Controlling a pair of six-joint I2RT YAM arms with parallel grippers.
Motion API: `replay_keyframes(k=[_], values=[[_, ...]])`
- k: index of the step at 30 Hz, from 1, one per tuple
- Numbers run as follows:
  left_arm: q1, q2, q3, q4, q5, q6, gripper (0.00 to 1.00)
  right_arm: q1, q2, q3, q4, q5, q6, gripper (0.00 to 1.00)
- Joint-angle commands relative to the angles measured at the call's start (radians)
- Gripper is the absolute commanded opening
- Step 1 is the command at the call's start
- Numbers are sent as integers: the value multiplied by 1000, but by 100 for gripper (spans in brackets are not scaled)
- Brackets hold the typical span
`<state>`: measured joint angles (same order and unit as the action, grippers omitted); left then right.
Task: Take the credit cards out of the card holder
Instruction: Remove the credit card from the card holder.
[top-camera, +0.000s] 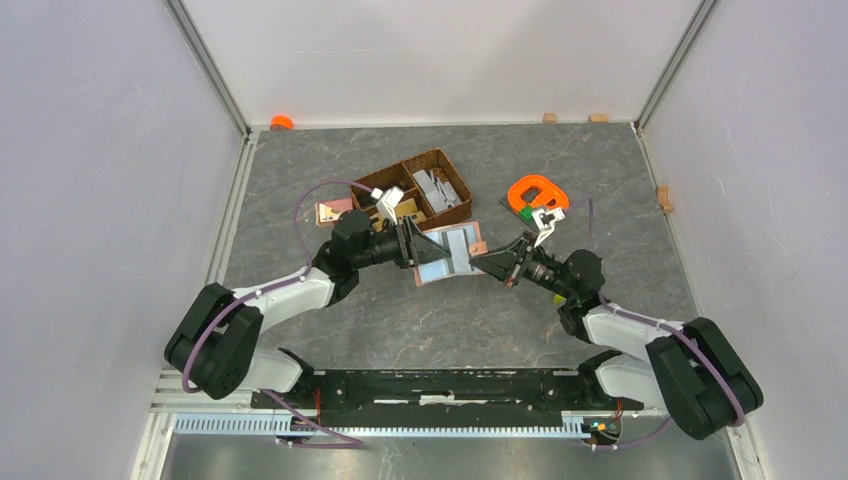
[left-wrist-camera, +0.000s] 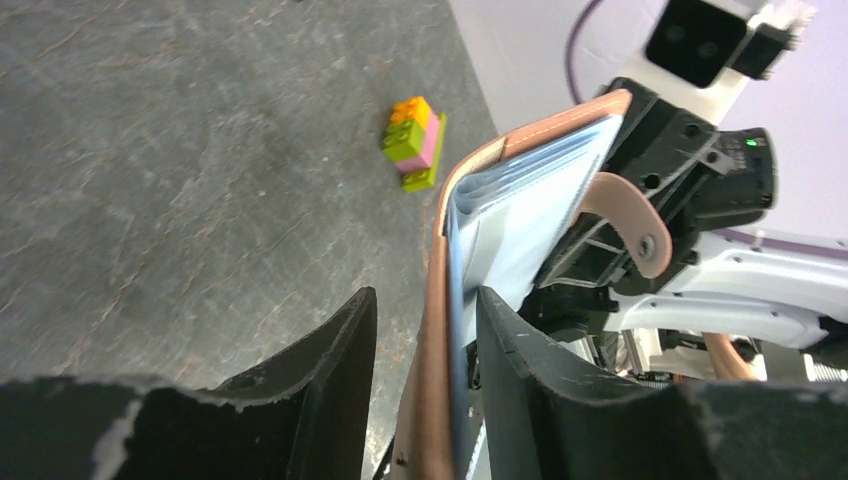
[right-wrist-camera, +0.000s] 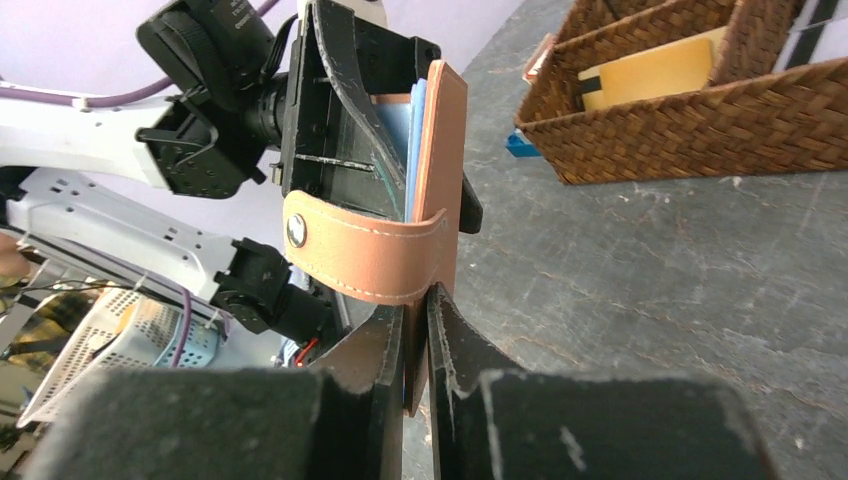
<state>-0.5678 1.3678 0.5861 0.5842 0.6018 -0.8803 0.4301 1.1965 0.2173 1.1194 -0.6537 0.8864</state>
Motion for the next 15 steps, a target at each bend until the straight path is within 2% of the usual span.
replay_keyframes(k=[1, 5, 10, 15], values=[[5, -13, 38, -136, -100, 67, 46, 5, -69, 55, -142, 67, -125, 0], [5, -3, 43, -149, -107, 66, 39, 4, -94, 58, -182, 86, -149, 0], [5, 4, 47, -145, -99, 72, 19, 5, -94, 61, -191, 90, -154, 0], [5, 26, 46, -106, -67, 59, 8, 37, -65, 93, -198, 58, -177, 1]])
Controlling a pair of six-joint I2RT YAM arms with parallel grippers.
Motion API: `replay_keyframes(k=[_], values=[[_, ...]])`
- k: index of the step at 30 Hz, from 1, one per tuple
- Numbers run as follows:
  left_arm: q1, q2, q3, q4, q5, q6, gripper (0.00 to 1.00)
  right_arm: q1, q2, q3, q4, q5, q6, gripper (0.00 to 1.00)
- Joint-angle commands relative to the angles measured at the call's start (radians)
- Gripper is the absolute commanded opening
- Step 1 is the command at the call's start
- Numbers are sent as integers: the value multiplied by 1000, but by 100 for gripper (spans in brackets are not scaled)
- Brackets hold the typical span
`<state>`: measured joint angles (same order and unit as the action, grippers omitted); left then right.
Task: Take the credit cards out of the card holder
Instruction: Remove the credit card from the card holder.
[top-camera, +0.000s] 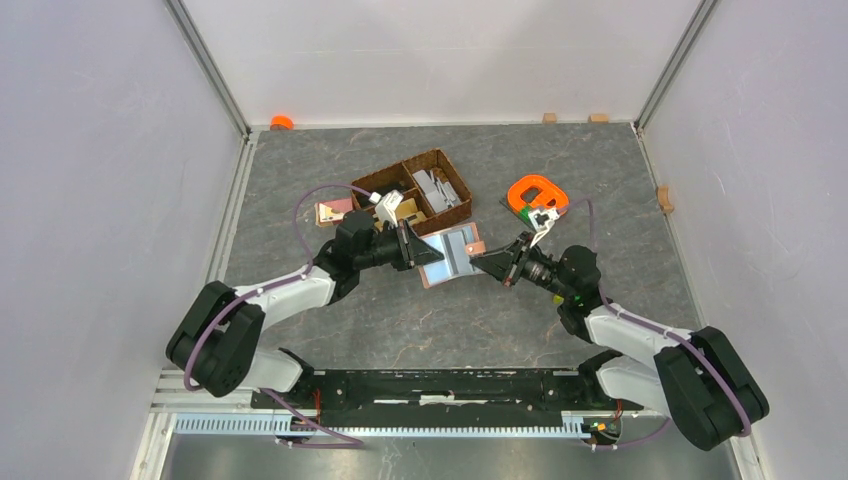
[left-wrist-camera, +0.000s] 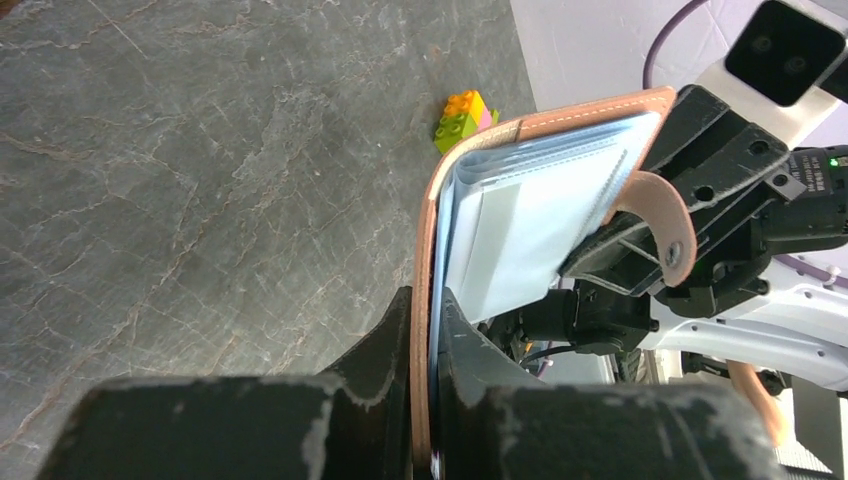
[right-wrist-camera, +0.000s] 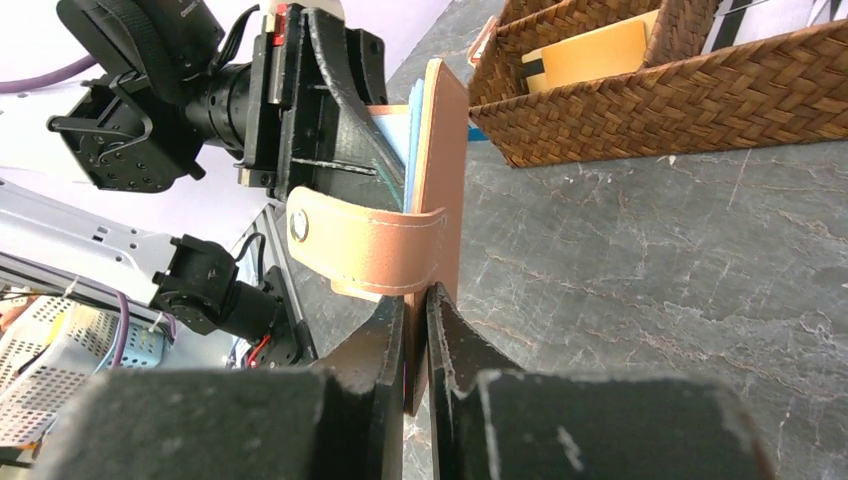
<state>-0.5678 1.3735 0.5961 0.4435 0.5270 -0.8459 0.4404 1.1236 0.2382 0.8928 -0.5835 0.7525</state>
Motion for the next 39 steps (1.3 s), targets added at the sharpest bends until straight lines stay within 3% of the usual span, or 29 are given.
replay_keyframes(k=[1, 9, 22, 26, 36, 39], values=[[5, 23, 38, 35, 9, 24, 6, 38, 12, 84, 7, -9, -62, 3], [6, 7, 35, 26, -2, 27, 4, 67, -3, 124, -140, 54, -148, 12], [12, -5, 36, 8, -10, 31, 3, 67, -21, 125, -153, 59, -156, 31], [15, -3, 42, -20, -22, 42, 3, 67, -32, 135, -204, 97, -181, 26], [14, -3, 32, 36, 16, 20, 3, 69, -2, 161, -256, 103, -201, 30], [15, -2, 29, 52, 25, 13, 3, 72, 11, 174, -291, 120, -215, 26]])
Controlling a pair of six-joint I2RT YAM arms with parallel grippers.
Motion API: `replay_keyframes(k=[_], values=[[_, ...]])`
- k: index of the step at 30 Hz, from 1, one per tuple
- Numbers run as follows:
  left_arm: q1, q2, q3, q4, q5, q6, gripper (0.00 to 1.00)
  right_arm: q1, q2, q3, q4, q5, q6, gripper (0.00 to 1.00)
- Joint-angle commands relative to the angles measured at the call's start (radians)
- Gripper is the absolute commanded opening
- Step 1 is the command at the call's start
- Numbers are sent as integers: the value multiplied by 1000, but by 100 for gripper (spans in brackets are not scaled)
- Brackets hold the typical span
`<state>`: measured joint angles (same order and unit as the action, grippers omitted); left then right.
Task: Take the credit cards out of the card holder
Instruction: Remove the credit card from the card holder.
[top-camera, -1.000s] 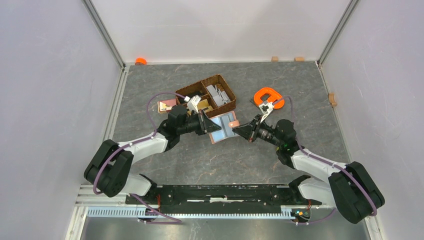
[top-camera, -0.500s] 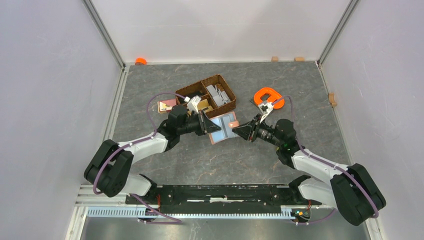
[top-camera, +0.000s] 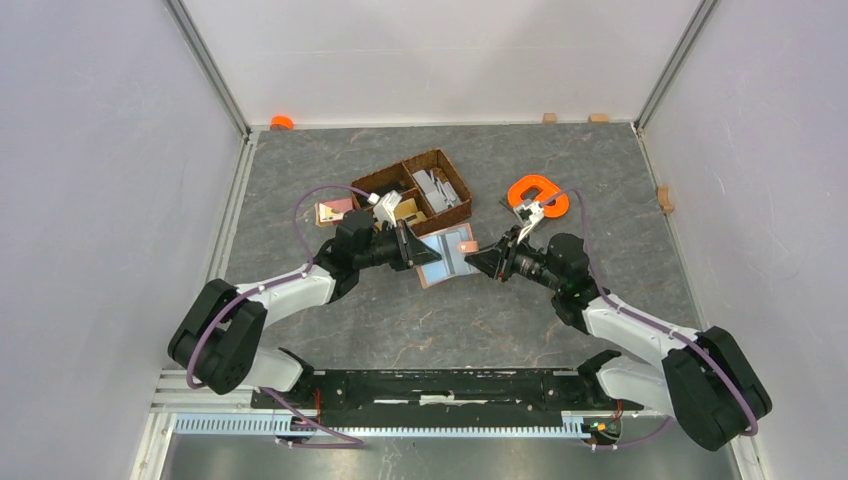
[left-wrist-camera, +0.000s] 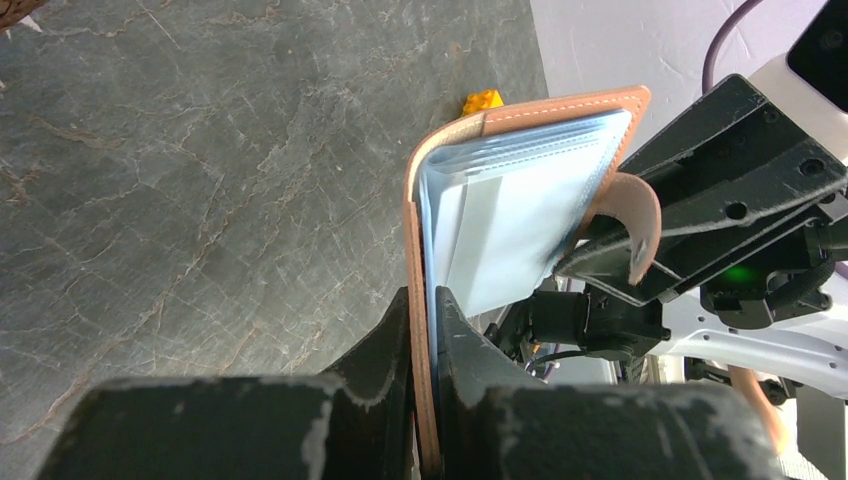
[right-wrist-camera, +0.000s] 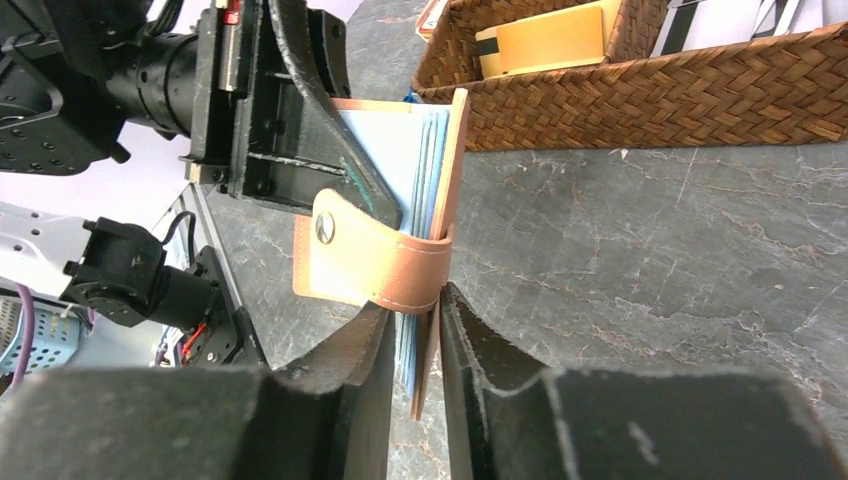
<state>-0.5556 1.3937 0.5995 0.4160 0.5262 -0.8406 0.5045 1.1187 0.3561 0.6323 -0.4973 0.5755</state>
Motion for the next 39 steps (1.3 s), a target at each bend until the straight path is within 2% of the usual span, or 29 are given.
replay_keyframes(k=[1, 5, 11, 19, 23, 33, 39], values=[[3, -21, 25, 82, 27, 6, 3, 8, 22, 59, -38, 37, -40, 24], [2, -15, 26, 91, 35, 3, 3, 11, 34, 68, -47, 39, -44, 18], [3, -7, 44, 24, 0, 30, 2, 22, 13, 44, 53, -26, -20, 21], [10, 14, 52, 6, -9, 32, 2, 28, 26, 43, 78, -49, -6, 12], [9, 13, 51, 4, -9, 32, 2, 31, 28, 40, 104, -65, 4, 11], [9, 45, 60, 1, -3, 32, 2, 63, 21, 59, 55, -34, -48, 8], [10, 86, 70, 16, 11, 25, 2, 112, 50, 111, -62, 45, -109, 0]])
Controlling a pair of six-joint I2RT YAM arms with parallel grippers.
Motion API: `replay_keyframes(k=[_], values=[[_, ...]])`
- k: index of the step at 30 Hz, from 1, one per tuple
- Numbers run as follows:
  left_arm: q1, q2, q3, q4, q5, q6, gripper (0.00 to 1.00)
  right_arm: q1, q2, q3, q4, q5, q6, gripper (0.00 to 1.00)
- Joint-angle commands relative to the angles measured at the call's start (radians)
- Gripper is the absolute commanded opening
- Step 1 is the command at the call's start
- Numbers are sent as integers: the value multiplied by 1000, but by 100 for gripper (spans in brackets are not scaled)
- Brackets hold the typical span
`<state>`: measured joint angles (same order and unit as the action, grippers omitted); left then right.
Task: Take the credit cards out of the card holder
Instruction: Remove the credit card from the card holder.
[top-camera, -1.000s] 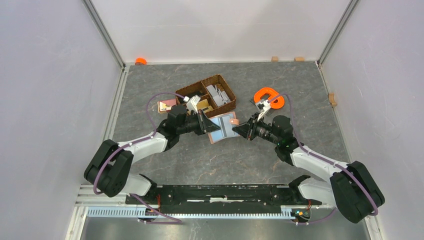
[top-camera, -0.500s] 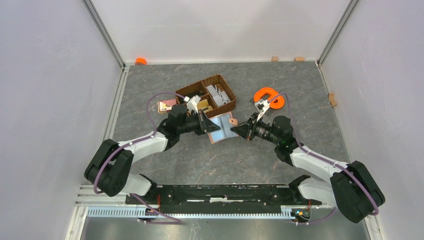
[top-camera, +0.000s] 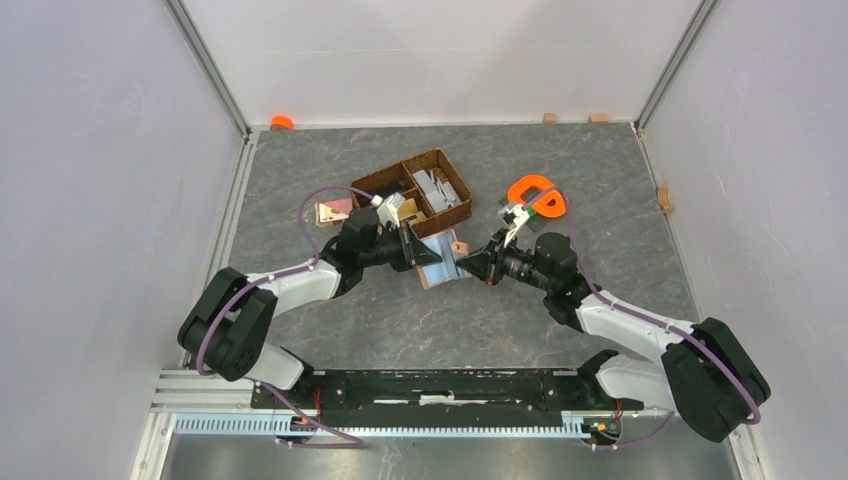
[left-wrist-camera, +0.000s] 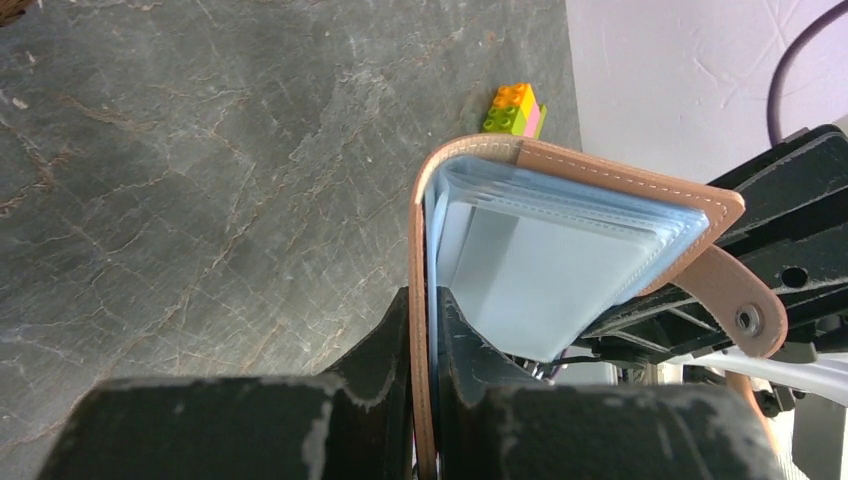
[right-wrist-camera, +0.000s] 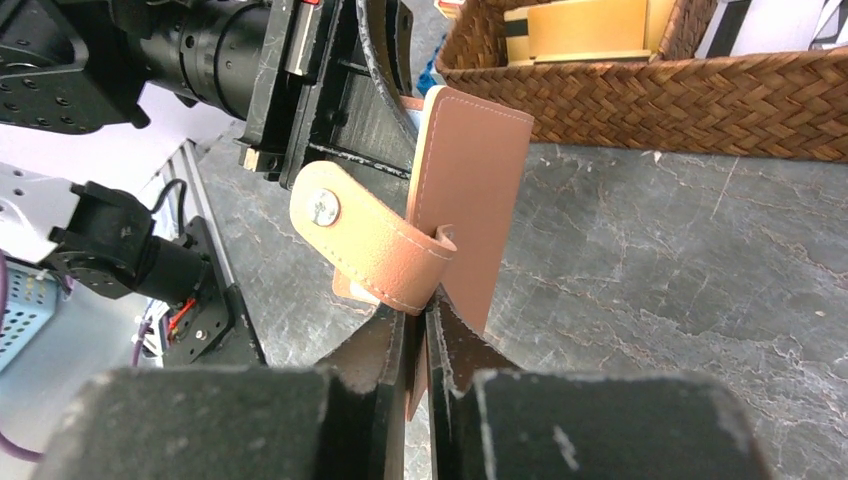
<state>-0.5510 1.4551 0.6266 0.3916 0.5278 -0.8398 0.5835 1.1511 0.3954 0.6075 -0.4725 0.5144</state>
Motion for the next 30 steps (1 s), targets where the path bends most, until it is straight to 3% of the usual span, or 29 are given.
replay_keyframes(k=[1, 6, 11, 19, 21, 26, 28, 30], values=[[5, 24, 42, 42, 14, 24, 2, 33, 26, 76, -57, 40, -50, 0], [5, 8, 37, 46, 14, 22, 2, 33, 49, 98, -134, 115, -66, 1], [5, 1, 34, 46, 12, 22, 2, 33, 32, 101, -180, 183, -85, 24], [5, 2, 35, 52, 17, 20, 2, 33, 53, 102, -172, 157, -80, 47], [5, -1, 31, 69, 29, 13, 2, 33, 60, 105, -170, 153, -77, 42], [5, -9, 22, 101, 45, -1, 7, 33, 59, 111, -185, 165, -75, 12], [5, -16, 20, 96, 33, 5, 24, 33, 45, 111, -209, 203, -74, 4], [4, -27, 18, 76, 14, 18, 47, 33, 26, 104, -221, 244, -72, 1]])
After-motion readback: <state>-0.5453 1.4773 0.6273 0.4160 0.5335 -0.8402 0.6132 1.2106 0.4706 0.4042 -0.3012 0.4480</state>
